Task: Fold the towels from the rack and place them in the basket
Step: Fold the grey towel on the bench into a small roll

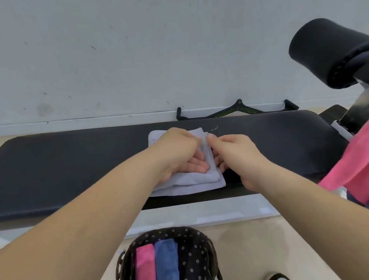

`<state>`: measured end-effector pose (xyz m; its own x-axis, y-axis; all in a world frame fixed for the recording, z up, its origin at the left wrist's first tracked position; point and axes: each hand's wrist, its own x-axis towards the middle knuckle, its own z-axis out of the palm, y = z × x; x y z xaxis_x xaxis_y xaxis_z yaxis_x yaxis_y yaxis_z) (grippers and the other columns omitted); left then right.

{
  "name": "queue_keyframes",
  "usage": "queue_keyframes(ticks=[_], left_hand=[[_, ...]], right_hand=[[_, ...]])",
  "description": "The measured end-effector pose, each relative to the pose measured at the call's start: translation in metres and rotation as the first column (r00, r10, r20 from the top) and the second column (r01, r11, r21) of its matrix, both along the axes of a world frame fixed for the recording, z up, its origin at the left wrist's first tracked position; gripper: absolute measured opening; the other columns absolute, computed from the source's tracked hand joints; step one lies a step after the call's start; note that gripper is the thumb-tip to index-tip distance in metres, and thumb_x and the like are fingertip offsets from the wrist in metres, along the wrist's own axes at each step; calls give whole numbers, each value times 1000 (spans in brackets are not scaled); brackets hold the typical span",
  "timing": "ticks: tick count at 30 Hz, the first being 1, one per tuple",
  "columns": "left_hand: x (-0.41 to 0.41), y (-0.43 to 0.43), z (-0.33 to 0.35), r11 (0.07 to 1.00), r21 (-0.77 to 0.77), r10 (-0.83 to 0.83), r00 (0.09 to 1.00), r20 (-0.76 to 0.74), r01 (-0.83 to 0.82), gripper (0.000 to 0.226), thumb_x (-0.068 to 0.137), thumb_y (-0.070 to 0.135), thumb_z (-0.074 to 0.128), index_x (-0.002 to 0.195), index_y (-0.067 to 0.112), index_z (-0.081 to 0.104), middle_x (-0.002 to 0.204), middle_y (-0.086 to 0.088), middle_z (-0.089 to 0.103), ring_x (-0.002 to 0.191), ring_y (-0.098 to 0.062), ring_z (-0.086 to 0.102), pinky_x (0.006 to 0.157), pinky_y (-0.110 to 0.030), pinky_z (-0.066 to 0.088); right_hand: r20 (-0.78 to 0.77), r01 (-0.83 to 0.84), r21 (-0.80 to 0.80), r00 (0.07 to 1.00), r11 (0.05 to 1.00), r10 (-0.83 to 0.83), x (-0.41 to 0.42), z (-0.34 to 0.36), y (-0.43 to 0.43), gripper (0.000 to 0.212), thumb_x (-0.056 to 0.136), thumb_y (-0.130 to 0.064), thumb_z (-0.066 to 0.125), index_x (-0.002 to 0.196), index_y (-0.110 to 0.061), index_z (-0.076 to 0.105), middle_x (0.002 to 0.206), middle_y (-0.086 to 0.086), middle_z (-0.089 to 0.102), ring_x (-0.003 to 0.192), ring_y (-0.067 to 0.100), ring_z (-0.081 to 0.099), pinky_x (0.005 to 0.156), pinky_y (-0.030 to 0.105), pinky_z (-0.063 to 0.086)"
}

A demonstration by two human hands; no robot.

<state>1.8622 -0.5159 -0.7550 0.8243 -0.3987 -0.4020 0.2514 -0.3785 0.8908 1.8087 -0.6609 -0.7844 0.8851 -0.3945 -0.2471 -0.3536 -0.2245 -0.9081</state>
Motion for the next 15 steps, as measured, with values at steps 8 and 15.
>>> queue_keyframes(ticks=[8,15], left_hand=[[16,71,-8,933,281,76,886,457,-225,26,90,36,71,109,22,60,93,1,68,80,-16,68,65,-30,53],[7,76,-14,917,380,17,964,266,-121,45,87,51,72,94,7,66,81,-7,65,57,-20,52,48,-26,43]], right_hand=[[-58,-12,-95,998,995,7,2,6,11,31,91,-24,68,89,7,64,88,29,63,71,31,59,65,37,54],[-94,-54,-138,995,989,41,3,13,15,6,90,-19,55,86,-16,52,82,11,47,71,25,44,61,34,40]])
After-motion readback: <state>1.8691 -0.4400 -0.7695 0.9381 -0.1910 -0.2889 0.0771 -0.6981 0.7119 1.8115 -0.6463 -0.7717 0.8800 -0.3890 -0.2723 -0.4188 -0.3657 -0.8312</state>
